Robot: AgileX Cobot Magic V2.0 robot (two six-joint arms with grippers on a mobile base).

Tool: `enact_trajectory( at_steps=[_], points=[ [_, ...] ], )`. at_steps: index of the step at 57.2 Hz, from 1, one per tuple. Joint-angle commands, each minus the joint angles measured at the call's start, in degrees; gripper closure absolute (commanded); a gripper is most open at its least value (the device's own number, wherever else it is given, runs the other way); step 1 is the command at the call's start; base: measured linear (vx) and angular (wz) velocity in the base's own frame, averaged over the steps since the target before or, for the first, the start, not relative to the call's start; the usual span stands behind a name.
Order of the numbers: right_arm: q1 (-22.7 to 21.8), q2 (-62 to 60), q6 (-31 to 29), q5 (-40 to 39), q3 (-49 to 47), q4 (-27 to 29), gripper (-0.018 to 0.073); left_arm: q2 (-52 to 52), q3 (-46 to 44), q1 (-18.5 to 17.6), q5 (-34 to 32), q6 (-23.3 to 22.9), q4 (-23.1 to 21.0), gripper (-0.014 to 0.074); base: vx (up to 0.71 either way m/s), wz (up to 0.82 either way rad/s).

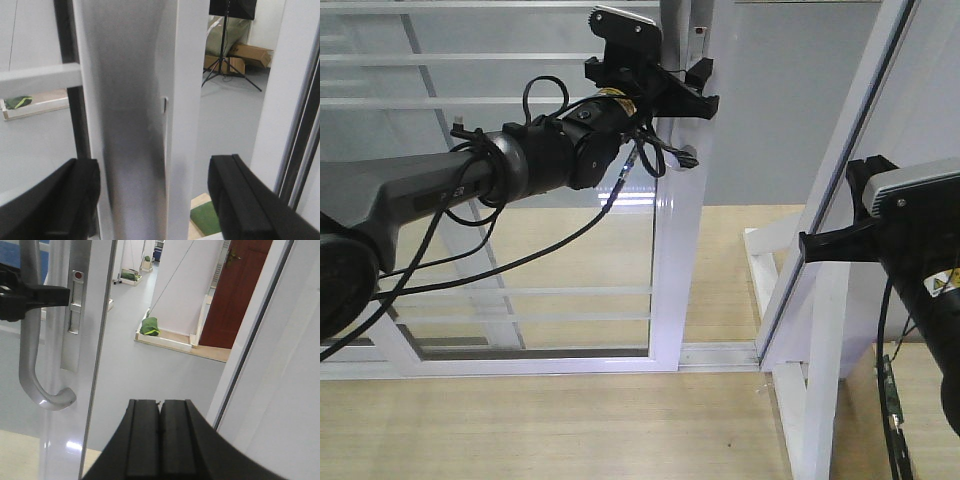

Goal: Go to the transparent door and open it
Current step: 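Reach the left gripper to the silver bar handle and grasp it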

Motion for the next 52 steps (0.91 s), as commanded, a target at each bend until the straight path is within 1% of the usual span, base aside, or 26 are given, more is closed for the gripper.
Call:
enact_trajectory(
  at_steps=[1, 11, 14, 18, 23, 25, 28, 31, 33, 42, 52],
  points=[
    [-0.3, -1.4, -0.5, -4.3, -1.4, -1.2, 0.0568, -3.3, -2.7, 0.1, -3.7, 0.4, -0.3, 0.0037, 0.0, 0.0],
    [-0.3, -1.4, -0.5, -4.3, -1.4, -1.2, 0.0568, -3.3, -2.7, 0.1, -3.2, 0.4, -0.6, 0.0042, 0.0, 0.0],
    [-0.3, -1.4, -0.5, -4.3, -1.4, -1.2, 0.0568, -3.3, -2.7, 0.2, -3.2, 0.4, -0.6, 0.0057, 0.0, 0.0],
    [-0.3, -1.4, -0.5, -4.3, -1.4, -1.2, 0.0568, -3.3, -2.7, 0.6, -3.1, 0.4, -1.7, 0.0119, 0.0, 0.0],
    [-0.3, -1.4, -0.5, -4.2, -1.4, -1.2, 0.0568, -3.3, -2.7, 1.0, -2.7, 0.4, -4.9, 0.0251, 0.0, 0.0],
    [-0.3, -1.4, -0.5, -4.2, -1.4, -1.2, 0.0568, -3.3, -2.7, 1.3, -2.5, 0.4, -6.1, 0.0333, 0.0, 0.0],
    [-0.3, -1.4, -0.5, -4.2, -1.4, -1.2, 0.0568, -3.3, -2.7, 1.5, -2.5, 0.5, -6.6, 0.042, 0.0, 0.0],
    [-0.3, -1.4, -0.5, -4.2, -1.4, -1.2, 0.0568, -3.3, -2.7, 1.9, -2.5, 0.7, -6.6, 0.0546, 0.0, 0.0],
    [-0.3, -1.4, -0.5, -4.1, -1.4, -1.2, 0.0568, -3.3, -2.7, 2.0, -2.5, 1.0, -6.6, 0.0597, 0.0, 0.0],
    [-0.3, -1.4, -0.5, -4.1, -1.4, -1.2, 0.0568, -3.3, -2.7, 2.1, -1.1, 4.4, -6.6, 0.0603, 0.0, 0.0],
    [-0.3, -1.4, -0.5, -4.1, -1.4, -1.2, 0.0568, -3.3, -2.7, 2.1, 0.0, 5.0, -6.6, 0.06, 0.0, 0.0]
  ],
)
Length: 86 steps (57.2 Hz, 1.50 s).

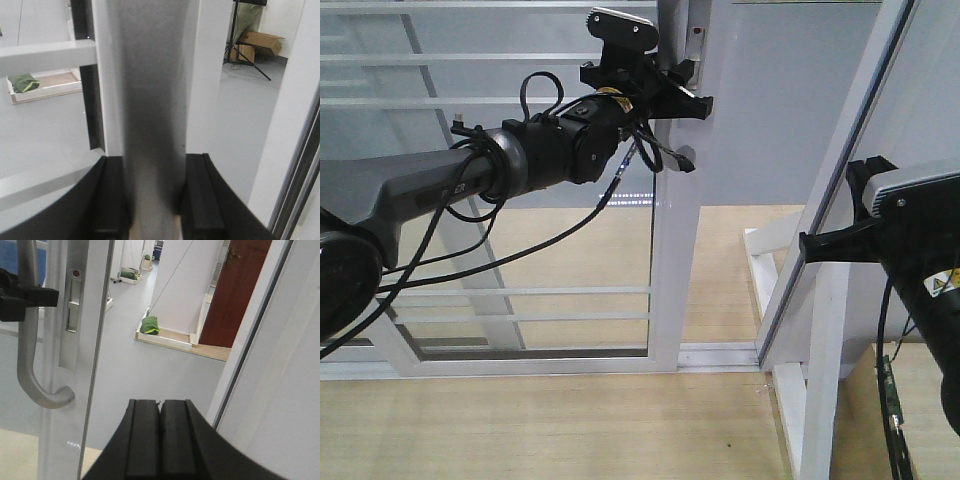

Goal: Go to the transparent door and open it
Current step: 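Slide the door panel away from the right gripper with the left gripper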

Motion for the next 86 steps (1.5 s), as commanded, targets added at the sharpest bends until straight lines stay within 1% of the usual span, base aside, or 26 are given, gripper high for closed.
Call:
enact_trajectory(
  at_steps=[1, 7, 18, 28, 58, 62, 72, 86],
  points=[
    [-0.3, -1.4, -0.5, -4.3, -1.5, -1.4, 0.0568, -3.9, -1.9, 1.2, -2.9, 0.9, -1.5, 0.06, 0.0, 0.0],
    [-0.3, -1.4, -0.5, -4.3, -1.5, -1.4, 0.0568, -4.9, -1.8, 1.8, -0.4, 1.1, -1.5, 0.06, 0.0, 0.0],
    [-0.3, -1.4, -0.5, -4.3, -1.5, -1.4, 0.0568, -7.3, -1.8, 4.6, 3.1, 1.3, -1.6, 0.06, 0.0, 0.0],
    [-0.3, -1.4, -0.5, -4.3, -1.5, -1.4, 0.0568, -8.9, -1.8, 6.1, 6.3, 1.5, -1.5, 0.06, 0.0, 0.0],
    [-0.3, -1.4, -0.5, -4.1, -1.5, -1.4, 0.0568, -13.6, -1.8, 12.0, 12.2, 2.3, -1.2, 0.06, 0.0, 0.0],
    [-0.3, -1.4, -0.5, -4.1, -1.5, -1.4, 0.0568, -14.3, -1.8, 12.6, 12.9, 2.3, -0.8, 0.0599, 0.0, 0.0],
    [-0.3, -1.4, -0.5, -4.1, -1.5, -1.4, 0.0568, -15.8, -1.8, 13.9, 13.0, 2.4, 2.0, 0.0599, 0.0, 0.0],
    [-0.3, -1.4, -0.3, -4.1, -1.5, -1.4, 0.0568, -16.5, -1.8, 16.4, 15.2, 2.4, 2.1, 0.0599, 0.0, 0.0]
  ],
)
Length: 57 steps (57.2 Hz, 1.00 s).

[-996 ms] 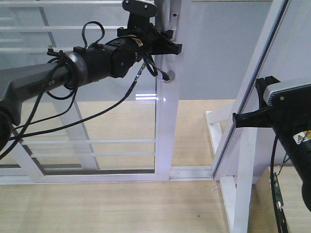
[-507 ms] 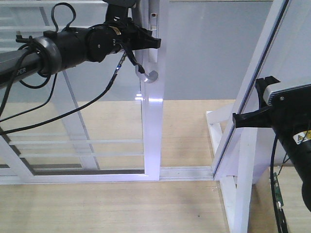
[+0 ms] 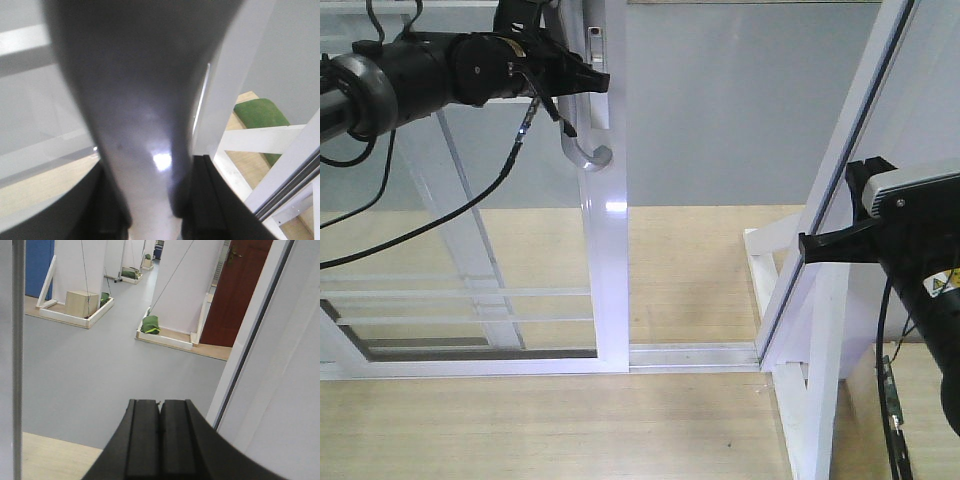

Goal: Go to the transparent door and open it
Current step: 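Slide the door panel away from the right gripper with the left gripper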

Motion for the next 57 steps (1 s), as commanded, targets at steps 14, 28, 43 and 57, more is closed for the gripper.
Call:
enact_trajectory(
  at_steps=[14, 28, 43, 57],
  points=[
    [-0.3, -1.4, -0.3, -4.4, -1.5, -1.4, 0.0568, -5.9, -3.2, 5.9, -16.0, 0.0, 1.7, 0.0599, 0.0, 0.0],
    [-0.3, -1.4, -0.3, -4.3, -1.5, -1.4, 0.0568, -8.2, -3.2, 8.8, -14.9, 0.0, 3.4, 0.0599, 0.0, 0.0],
    [-0.3, -1.4, -0.3, -4.3, -1.5, -1.4, 0.0568, -10.0, -3.2, 11.8, -13.7, 0.0, 4.6, 0.0599, 0.0, 0.0],
    [-0.3, -1.4, -0.3, -4.3, -1.5, -1.4, 0.0568, -10.7, -3.2, 14.4, -13.7, 0.0, 4.6, 0.0597, 0.0, 0.0]
  ],
)
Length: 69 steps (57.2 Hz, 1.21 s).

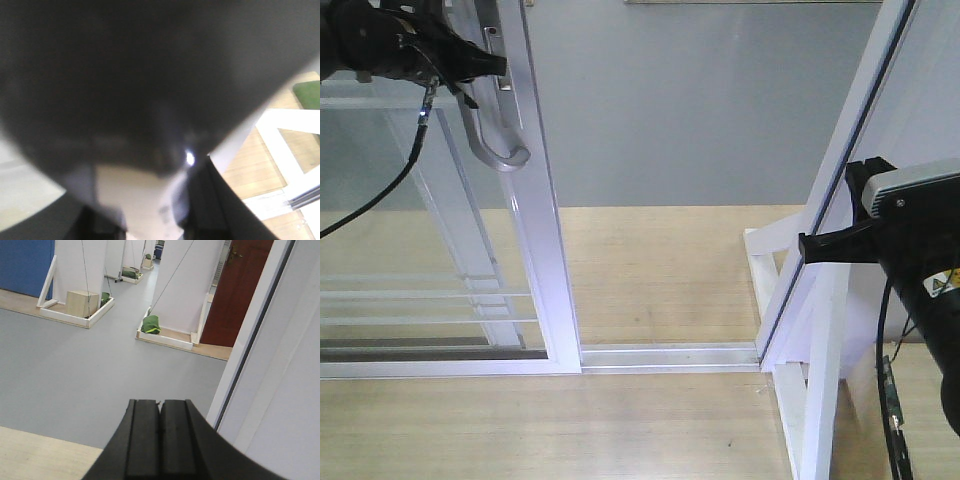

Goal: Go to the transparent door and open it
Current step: 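Slide the door panel away from the right gripper with the left gripper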

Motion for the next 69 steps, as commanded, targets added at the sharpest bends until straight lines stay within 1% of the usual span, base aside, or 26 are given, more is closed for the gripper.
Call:
enact_trajectory(
  at_steps=[1, 14, 25, 32, 42, 48, 57, 69],
  points=[
    [-0.3, -1.4, -0.3, -4.3, -1.5, -1.4, 0.0568, -5.8, -4.4, 2.6, -23.9, 0.1, 2.0, 0.0597, 0.0, 0.0],
    [-0.3, -1.4, -0.3, -4.3, -1.5, -1.4, 0.0568, -6.8, -4.4, 5.9, -24.6, 0.1, 1.9, 0.0596, 0.0, 0.0],
    [-0.3, -1.4, -0.3, -4.0, -1.5, -1.4, 0.0568, -7.9, -4.4, 7.7, -24.4, 0.1, 1.9, 0.0596, 0.0, 0.0],
    [-0.3, -1.4, -0.3, -3.5, -1.5, -1.8, 0.0568, -8.8, -4.4, 7.8, -23.2, 0.1, 2.0, 0.0596, 0.0, 0.0],
    [-0.3, -1.4, -0.3, -3.2, -1.5, -1.8, 0.0568, -11.3, -4.4, 7.8, -19.2, 0.1, 2.0, 0.0596, 0.0, 0.0],
    [-0.3, -1.4, -0.3, -3.1, -1.5, -1.8, 0.0568, -13.6, -3.7, 7.8, -18.4, 0.1, 2.0, 0.0596, 0.0, 0.0],
    [-0.3, -1.4, -0.3, -3.1, -1.5, -1.8, 0.0568, -18.5, 2.3, 7.8, -19.8, 0.1, 1.9, 0.0596, 0.0, 0.0],
    [-0.3, -1.4, -0.3, -3.1, -1.5, -1.8, 0.0568, -27.2, 15.8, 7.8, -21.5, 0.1, 2.0, 0.0596, 0.0, -0.01]
  ],
)
